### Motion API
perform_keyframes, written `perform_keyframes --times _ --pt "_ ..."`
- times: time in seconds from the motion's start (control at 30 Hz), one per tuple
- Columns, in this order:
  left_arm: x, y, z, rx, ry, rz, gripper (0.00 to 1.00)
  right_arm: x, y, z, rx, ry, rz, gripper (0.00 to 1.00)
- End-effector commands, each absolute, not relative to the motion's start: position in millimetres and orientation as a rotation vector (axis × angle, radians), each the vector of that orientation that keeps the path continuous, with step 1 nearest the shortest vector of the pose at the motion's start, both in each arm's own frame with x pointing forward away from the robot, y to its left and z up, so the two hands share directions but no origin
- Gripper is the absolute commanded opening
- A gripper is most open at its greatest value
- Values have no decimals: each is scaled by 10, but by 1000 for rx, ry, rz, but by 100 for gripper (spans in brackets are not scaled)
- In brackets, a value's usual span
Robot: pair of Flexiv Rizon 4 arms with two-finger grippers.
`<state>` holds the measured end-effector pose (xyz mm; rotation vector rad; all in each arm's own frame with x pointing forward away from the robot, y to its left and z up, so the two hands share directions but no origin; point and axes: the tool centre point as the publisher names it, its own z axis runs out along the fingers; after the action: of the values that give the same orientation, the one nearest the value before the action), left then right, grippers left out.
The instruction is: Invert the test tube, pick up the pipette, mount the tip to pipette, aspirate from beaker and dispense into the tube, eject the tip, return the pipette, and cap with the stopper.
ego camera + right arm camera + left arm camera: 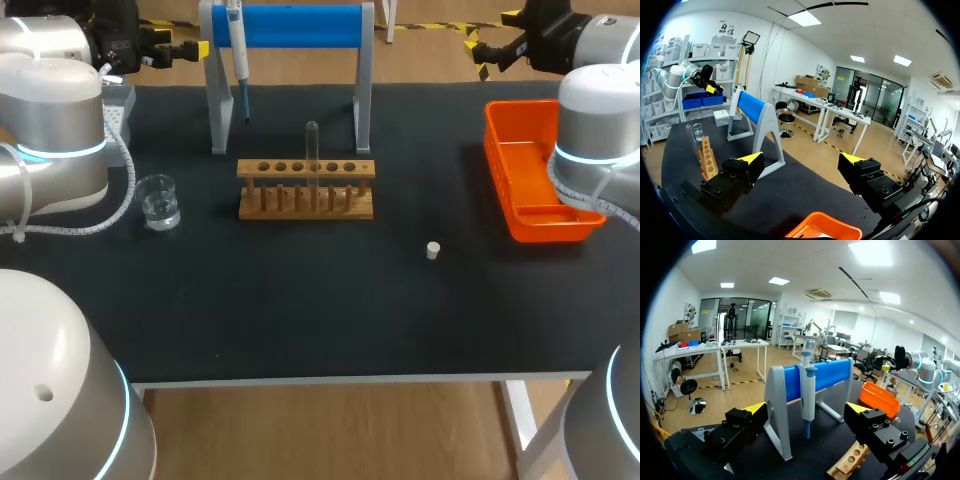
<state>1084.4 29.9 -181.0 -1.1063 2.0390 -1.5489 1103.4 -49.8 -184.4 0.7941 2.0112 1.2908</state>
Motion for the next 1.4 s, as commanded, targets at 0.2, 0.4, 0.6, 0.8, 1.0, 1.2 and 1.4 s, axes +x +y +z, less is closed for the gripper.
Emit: perform_keyframes --times 0.2,0.4,0.6,0.8,1.0,1.2,1.4 --pt "10844 299 -1819 -1105 2036 -1550 100 11039 -501 -1845 794 2013 1290 100" --pt "10844 299 -1819 -1105 2036 -1550 100 11039 -501 -1845 794 2013 1290 100" --pt "10844 299 -1819 -1105 2036 -1550 100 10986 -502 -1828 786 2012 1294 100" --pt "10844 299 -1819 -1105 2036 -1550 100 10577 -510 -1800 759 2016 1348 100" --pt "10844 299 -1819 -1105 2036 -1550 100 10094 -446 -1845 726 2034 1389 100" --pt "10844 299 -1819 -1105 2036 -1550 100 9665 -304 -1880 673 2031 1468 100" --pt "10844 299 -1819 -1105 2036 -1550 100 9315 -170 -1970 624 2014 1554 100"
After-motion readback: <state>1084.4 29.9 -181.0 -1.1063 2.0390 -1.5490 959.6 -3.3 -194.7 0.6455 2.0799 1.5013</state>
